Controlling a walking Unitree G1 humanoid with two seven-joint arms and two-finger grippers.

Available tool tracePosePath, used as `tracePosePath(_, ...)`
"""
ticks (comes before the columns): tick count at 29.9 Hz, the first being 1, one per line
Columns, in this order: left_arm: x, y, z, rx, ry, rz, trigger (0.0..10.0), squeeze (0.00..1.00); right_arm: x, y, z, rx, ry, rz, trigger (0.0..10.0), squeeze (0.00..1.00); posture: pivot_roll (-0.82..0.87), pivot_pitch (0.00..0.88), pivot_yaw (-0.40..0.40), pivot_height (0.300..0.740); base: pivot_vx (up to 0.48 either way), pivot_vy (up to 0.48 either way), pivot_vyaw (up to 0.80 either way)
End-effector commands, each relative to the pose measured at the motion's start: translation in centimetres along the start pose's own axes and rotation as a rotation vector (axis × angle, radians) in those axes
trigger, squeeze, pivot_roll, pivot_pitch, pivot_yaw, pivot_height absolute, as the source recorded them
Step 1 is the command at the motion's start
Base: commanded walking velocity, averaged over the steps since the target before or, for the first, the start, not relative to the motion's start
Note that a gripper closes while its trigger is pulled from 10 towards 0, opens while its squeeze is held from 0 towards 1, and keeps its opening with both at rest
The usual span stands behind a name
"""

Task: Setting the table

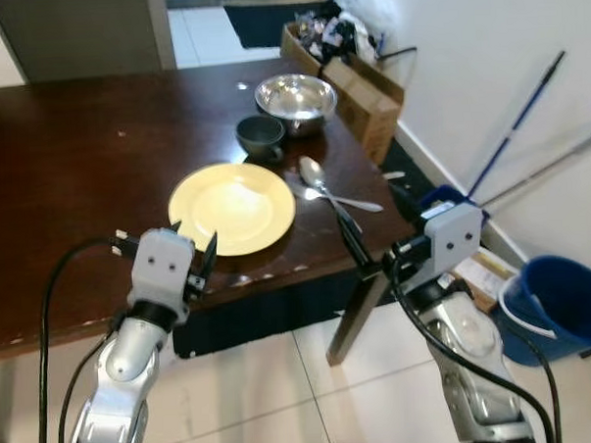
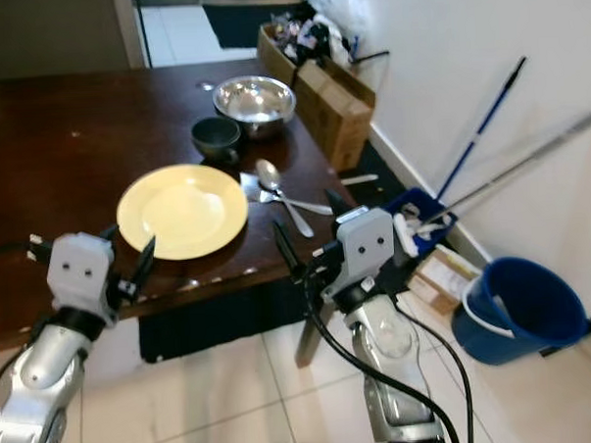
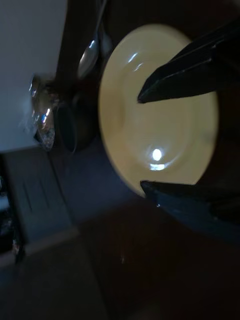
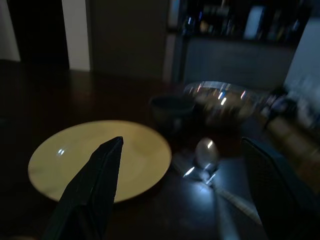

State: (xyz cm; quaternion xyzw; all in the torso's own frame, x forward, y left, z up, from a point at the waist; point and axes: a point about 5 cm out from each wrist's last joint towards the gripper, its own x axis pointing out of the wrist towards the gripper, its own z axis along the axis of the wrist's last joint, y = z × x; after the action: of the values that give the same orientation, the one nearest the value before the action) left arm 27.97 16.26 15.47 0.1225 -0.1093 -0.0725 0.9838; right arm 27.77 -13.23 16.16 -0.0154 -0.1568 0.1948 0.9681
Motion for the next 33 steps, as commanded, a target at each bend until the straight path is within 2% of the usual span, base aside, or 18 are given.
tracePosePath(1, 0.3, 0.1, -0.6, -0.001, 0.046, 0.029, 10.0, 0.00, -0.3, 0.2, -0.6, 0.040, 0.038, 0.011, 10.0, 0.00, -0.13, 0.002, 0.009, 0.740, 0.266, 0.000, 0.00)
tracePosePath(7, 1.1, 0.1, -0.6, 0.024, 0.067, 0.051, 10.0, 0.00, 0.3, 1.1, -0.7, 0.133, 0.061, 0.055, 10.0, 0.00, -0.13, 0.000, 0.011, 0.740, 0.454, 0.000, 0.00)
tracePosePath(11, 1.2, -0.5, -0.5, 0.020, 0.071, 0.035, 10.0, 0.00, 0.2, 1.1, -1.1, 0.214, 0.072, 0.041, 10.0, 0.00, -0.13, 0.000, 0.013, 0.740, 0.480, 0.000, 0.00)
tracePosePath(20, 1.1, -0.8, -0.8, 0.017, 0.089, 0.028, 10.0, 0.00, -0.3, 1.4, -2.1, 0.312, 0.129, 0.076, 10.0, 0.00, -0.13, 0.000, 0.015, 0.740, 0.480, 0.000, 0.00)
tracePosePath(24, 1.0, -0.8, -0.9, 0.017, 0.099, 0.027, 10.0, 0.00, -0.8, 2.3, -2.4, 0.402, 0.162, 0.153, 10.0, 0.00, -0.13, 0.000, 0.015, 0.740, 0.480, 0.000, 0.00)
tracePosePath(25, 0.9, -0.9, -1.1, 0.008, 0.111, 0.014, 10.0, 0.00, -1.2, 2.8, -2.5, 0.455, 0.179, 0.200, 10.0, 0.00, -0.13, 0.000, 0.015, 0.740, 0.311, 0.000, 0.00)
tracePosePath(30, 0.2, -1.0, -1.4, -0.010, 0.121, -0.038, 10.0, 0.00, -1.9, 2.9, -2.9, 0.525, 0.204, 0.200, 10.0, 0.00, -0.13, 0.003, 0.014, 0.740, 0.062, 0.000, 0.00)
tracePosePath(33, -0.8, -0.2, -1.9, -0.023, 0.142, -0.062, 10.0, 0.00, -3.4, 3.2, -3.4, 0.581, 0.250, 0.248, 10.0, 0.00, -0.13, 0.007, 0.016, 0.740, 0.000, 0.000, 0.00)
